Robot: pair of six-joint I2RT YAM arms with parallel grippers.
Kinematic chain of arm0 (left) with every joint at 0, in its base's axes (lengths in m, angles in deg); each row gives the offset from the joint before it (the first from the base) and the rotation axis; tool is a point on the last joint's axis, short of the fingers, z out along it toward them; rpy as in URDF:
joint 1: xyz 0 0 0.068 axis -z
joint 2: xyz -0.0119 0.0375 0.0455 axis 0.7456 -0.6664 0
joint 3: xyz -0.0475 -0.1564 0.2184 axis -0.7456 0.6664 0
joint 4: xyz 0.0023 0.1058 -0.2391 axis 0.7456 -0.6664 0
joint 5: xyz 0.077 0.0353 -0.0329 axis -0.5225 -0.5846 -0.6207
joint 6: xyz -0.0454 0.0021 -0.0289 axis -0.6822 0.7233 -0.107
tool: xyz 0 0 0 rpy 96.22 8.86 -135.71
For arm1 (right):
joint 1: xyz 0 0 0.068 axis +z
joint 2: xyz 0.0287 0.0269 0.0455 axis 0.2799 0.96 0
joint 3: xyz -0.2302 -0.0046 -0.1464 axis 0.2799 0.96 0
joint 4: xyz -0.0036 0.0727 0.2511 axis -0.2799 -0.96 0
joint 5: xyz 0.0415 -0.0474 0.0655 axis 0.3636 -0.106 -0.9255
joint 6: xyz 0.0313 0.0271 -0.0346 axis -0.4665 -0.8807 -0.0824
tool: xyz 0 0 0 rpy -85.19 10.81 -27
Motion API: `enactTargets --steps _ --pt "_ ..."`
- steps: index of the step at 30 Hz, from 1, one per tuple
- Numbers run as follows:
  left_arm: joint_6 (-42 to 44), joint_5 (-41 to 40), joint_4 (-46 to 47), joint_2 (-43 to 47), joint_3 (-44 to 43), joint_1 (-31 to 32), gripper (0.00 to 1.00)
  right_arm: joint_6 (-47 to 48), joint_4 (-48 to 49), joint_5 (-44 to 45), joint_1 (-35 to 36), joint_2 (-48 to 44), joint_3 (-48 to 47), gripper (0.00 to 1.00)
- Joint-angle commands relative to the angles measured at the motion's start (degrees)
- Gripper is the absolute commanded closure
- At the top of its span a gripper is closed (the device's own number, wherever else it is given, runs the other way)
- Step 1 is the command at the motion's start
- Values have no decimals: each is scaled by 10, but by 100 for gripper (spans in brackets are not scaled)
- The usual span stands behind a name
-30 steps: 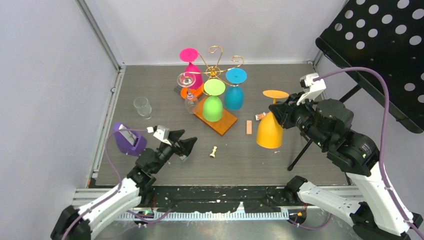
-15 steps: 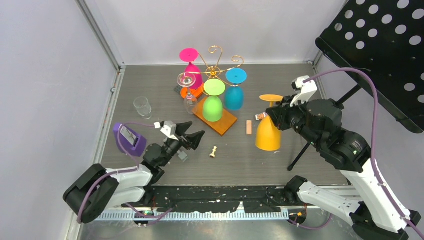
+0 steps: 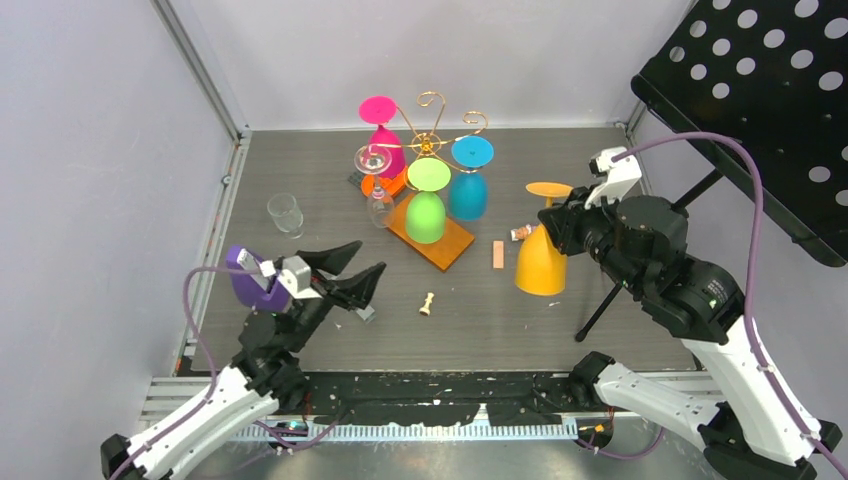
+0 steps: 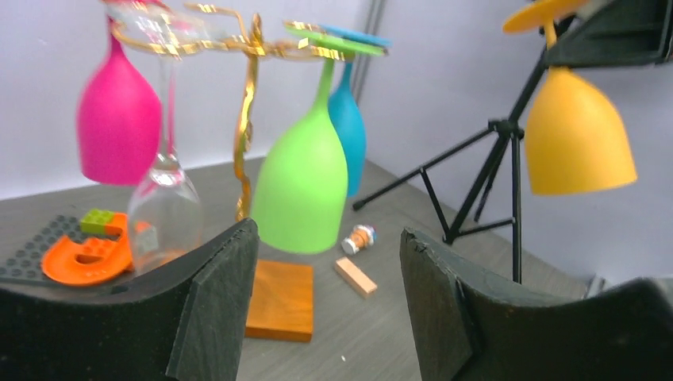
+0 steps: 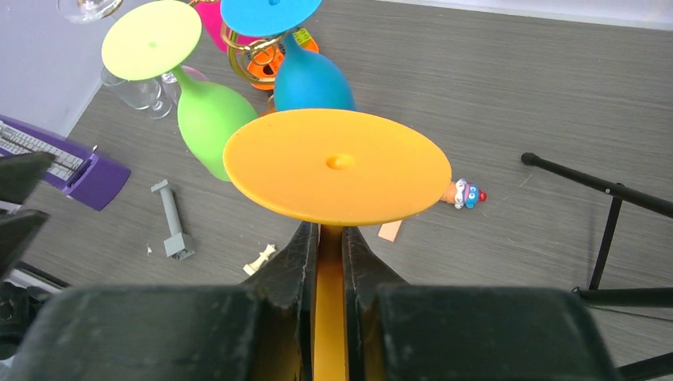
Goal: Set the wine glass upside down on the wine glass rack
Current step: Adjust the wine rack at the center of the board.
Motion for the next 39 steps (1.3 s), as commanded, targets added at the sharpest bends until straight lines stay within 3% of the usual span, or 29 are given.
enactTargets --steps 1,6,11,14,21,31,34,39 --pt "11 -83 -222 42 -113 2 38 15 25 8 -4 21 -40 95" --pt "11 -157 -374 -55 -316 2 49 47 25 -4 -8 57 -92 95" --pt "45 -177 -458 -170 -487 1 49 96 25 -11 -24 99 -149 95" --pt "89 -164 -478 -232 -572 -1 43 108 30 -28 -39 108 -166 95" --pt "136 -81 -618 -423 -814 -21 36 117 39 -85 -97 142 -183 95" --pt "138 16 -779 -669 -1105 -40 27 104 44 -105 -114 111 -135 95" --pt "138 19 -813 -726 -1167 -48 28 100 44 -106 -115 101 -122 95" --pt "117 25 -806 -760 -1169 -73 30 96 43 -110 -116 92 -110 95"
